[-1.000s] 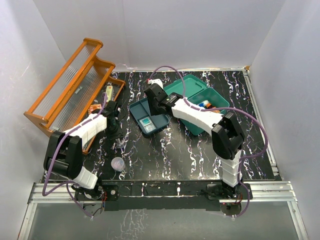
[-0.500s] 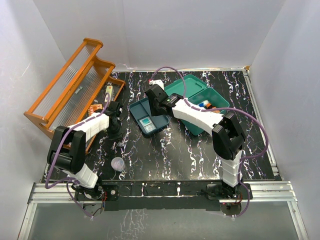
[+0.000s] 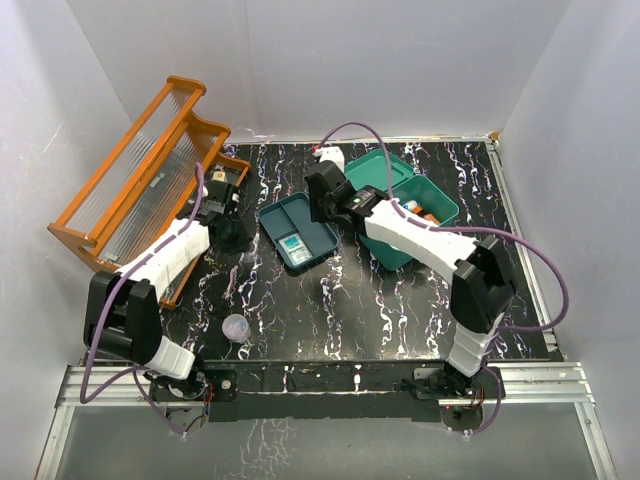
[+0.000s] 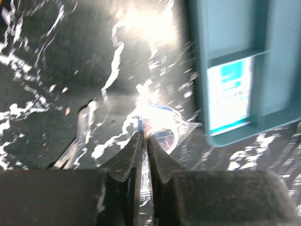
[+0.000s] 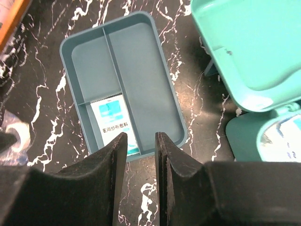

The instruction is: Organize the medicine kit

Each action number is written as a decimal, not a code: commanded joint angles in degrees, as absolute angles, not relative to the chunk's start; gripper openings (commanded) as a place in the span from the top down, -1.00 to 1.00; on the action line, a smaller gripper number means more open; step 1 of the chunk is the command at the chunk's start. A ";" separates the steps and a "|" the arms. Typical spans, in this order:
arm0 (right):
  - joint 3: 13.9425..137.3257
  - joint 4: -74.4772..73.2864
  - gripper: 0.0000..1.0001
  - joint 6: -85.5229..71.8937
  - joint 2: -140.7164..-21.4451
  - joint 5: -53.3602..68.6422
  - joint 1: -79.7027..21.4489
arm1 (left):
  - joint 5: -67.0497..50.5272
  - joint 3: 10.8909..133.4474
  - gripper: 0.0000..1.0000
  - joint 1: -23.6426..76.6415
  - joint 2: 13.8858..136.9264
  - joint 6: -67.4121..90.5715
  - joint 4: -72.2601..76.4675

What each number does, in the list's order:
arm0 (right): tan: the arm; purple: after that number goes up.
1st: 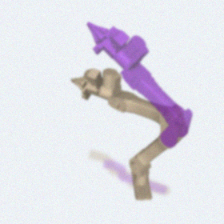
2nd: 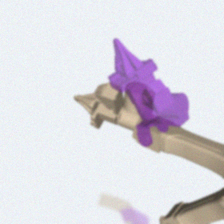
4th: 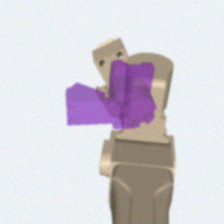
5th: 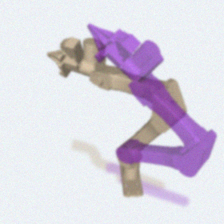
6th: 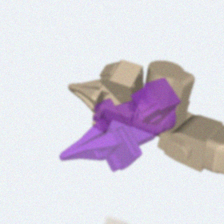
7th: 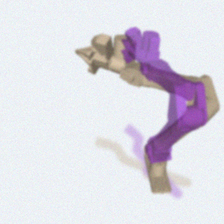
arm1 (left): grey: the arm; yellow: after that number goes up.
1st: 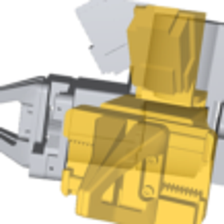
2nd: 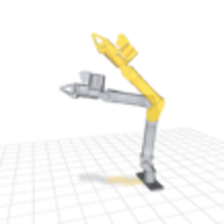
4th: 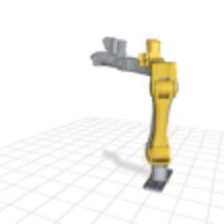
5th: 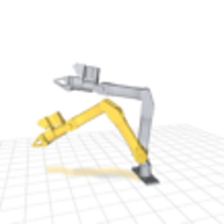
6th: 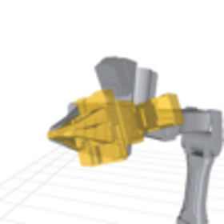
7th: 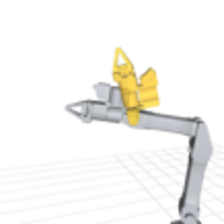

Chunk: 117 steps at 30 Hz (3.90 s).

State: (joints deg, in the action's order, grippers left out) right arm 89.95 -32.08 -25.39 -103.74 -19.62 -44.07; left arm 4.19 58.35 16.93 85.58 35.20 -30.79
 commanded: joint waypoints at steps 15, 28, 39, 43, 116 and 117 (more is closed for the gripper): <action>83.01 -25.22 0.41 -21.02 -91.06 -23.43 -40.20 | 10.70 83.62 0.87 20.52 107.06 55.48 -28.23; 78.74 -23.10 0.37 -17.91 -87.14 -21.83 -38.76 | 12.24 84.32 0.82 22.10 112.63 60.00 -28.27; 76.77 -22.33 0.33 -18.08 -85.51 -20.59 -38.76 | 14.68 90.96 0.74 22.06 118.46 58.30 -30.52; 76.72 -22.24 0.32 -18.04 -85.43 -20.48 -38.76 | 15.36 92.68 0.49 21.97 118.97 57.63 -31.80; 75.37 -21.81 0.31 -18.09 -85.68 -21.19 -38.77 | 4.67 99.40 0.56 22.10 123.39 39.80 -43.36; 75.34 -21.86 0.31 -18.08 -85.69 -21.18 -38.72 | 4.84 99.51 0.56 22.08 123.74 39.66 -43.42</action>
State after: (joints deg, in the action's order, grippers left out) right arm 75.22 -24.97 -18.31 -87.77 -20.01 -38.76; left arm 4.03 97.89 21.87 122.76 40.49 -41.65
